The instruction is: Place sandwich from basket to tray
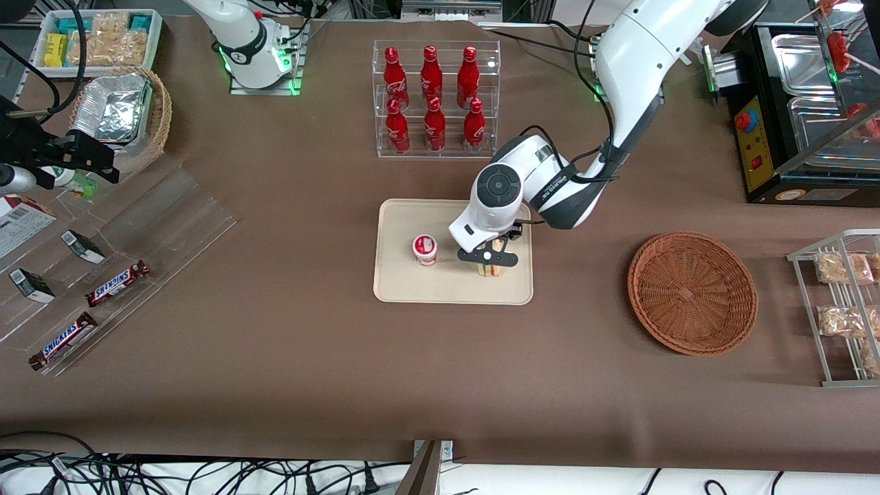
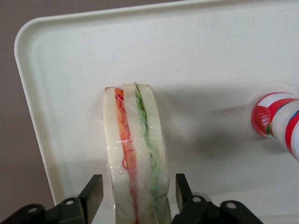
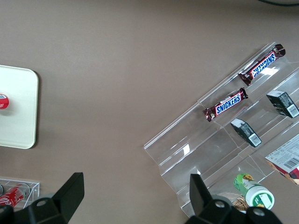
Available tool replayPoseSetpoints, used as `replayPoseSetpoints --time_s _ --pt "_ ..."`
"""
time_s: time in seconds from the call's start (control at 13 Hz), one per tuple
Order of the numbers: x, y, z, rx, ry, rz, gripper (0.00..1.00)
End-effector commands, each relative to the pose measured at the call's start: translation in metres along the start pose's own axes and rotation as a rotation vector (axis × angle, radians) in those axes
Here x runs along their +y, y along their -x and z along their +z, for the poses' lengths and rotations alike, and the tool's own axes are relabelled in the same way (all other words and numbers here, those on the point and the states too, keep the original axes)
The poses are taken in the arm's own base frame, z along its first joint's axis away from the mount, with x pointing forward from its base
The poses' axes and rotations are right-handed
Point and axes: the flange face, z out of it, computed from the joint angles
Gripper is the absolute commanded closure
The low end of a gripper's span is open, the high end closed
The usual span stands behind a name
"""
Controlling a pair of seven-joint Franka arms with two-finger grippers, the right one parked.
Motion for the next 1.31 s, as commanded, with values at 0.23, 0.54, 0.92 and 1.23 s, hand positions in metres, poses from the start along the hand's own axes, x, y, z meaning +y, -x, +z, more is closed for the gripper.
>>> replayPoseSetpoints --time_s 0.23,0.54,0.92,1.23 --pt "-0.053 -0.052 -0.118 0.051 -0.018 -0.237 0.0" --pt "-0.121 -0.07 -0.179 0.057 -0.054 -0.375 0.0" --pt "-0.212 -0.076 -0.235 0.087 -0.048 -0.436 0.0" --pt "-0.256 -0.073 -0.252 0.068 -0.053 -0.4 0.0"
